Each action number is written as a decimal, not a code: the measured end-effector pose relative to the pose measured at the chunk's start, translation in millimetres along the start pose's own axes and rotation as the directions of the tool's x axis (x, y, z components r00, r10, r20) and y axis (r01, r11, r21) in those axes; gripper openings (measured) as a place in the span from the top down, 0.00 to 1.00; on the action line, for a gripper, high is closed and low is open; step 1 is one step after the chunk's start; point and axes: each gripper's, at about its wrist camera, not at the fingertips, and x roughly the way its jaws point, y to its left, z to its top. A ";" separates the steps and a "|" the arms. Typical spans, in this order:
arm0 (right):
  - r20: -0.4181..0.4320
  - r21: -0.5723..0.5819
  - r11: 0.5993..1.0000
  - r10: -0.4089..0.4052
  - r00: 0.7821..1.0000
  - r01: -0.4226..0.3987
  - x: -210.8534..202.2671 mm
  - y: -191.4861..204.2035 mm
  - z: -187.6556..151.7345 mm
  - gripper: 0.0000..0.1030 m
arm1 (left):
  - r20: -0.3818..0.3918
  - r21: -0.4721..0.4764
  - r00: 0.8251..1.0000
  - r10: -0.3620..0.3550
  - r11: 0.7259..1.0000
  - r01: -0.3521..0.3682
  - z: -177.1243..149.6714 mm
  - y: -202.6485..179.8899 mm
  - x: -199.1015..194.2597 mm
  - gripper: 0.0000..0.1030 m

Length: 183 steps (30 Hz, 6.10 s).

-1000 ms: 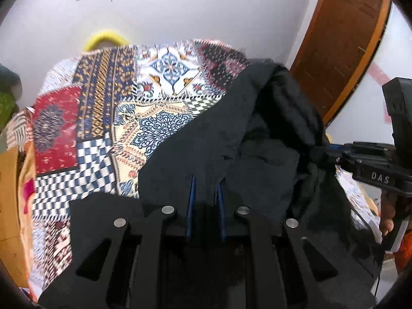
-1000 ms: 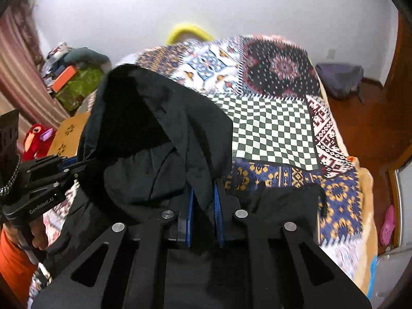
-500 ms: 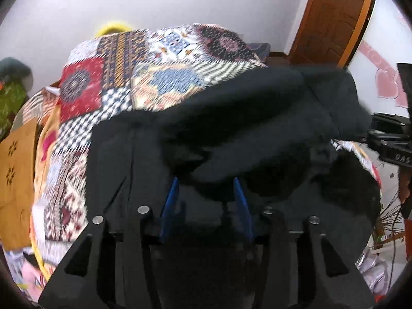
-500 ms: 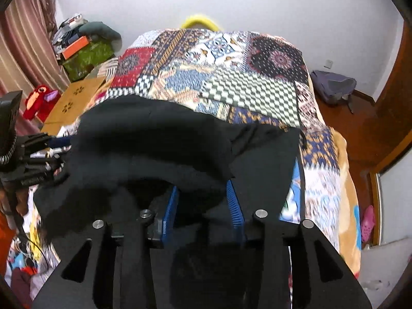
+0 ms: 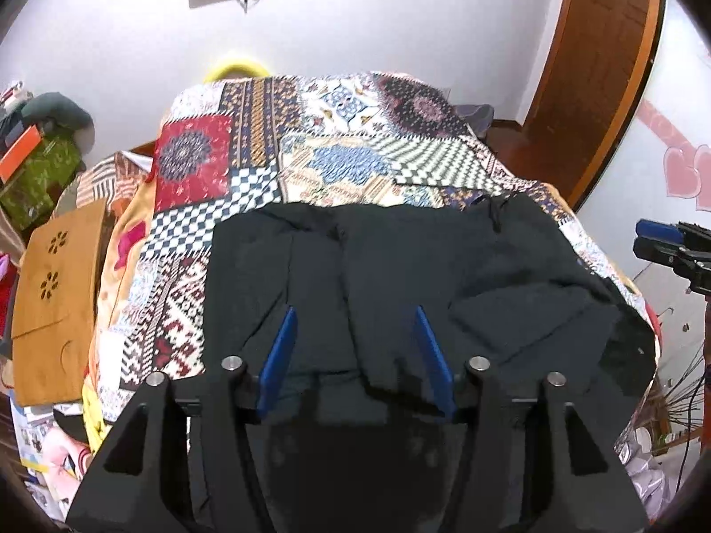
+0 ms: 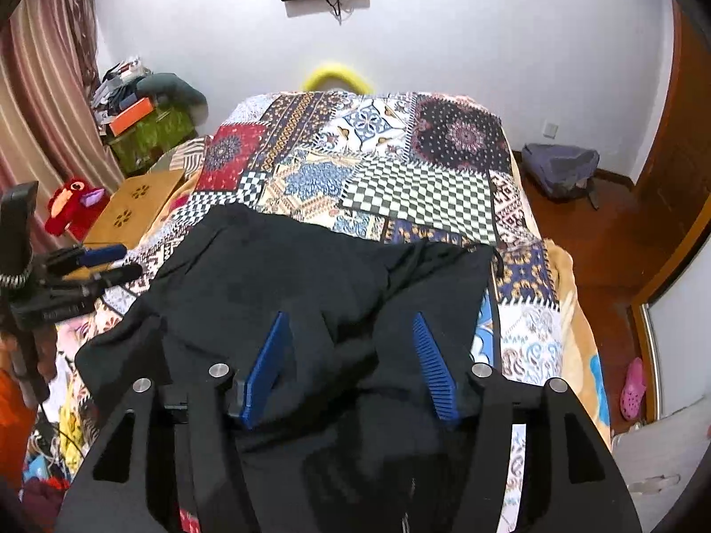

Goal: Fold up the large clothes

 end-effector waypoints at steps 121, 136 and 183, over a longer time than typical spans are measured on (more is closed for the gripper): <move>-0.123 0.071 0.984 -0.153 0.981 0.162 135.1 -96.8 72.7 0.89 | -0.072 -0.248 0.991 0.113 0.960 -0.128 51.3 160.1 133.0 0.97; 0.047 0.012 0.992 -0.124 0.991 0.124 8.0 -55.9 40.8 0.25 | 0.113 -0.164 0.971 0.211 0.968 -0.191 6.2 113.1 -20.0 0.30; -0.054 0.267 0.962 0.083 0.995 -0.065 18.8 -98.9 -52.4 0.89 | -0.043 -0.367 0.991 -0.123 0.925 0.099 -134.2 122.7 8.0 0.89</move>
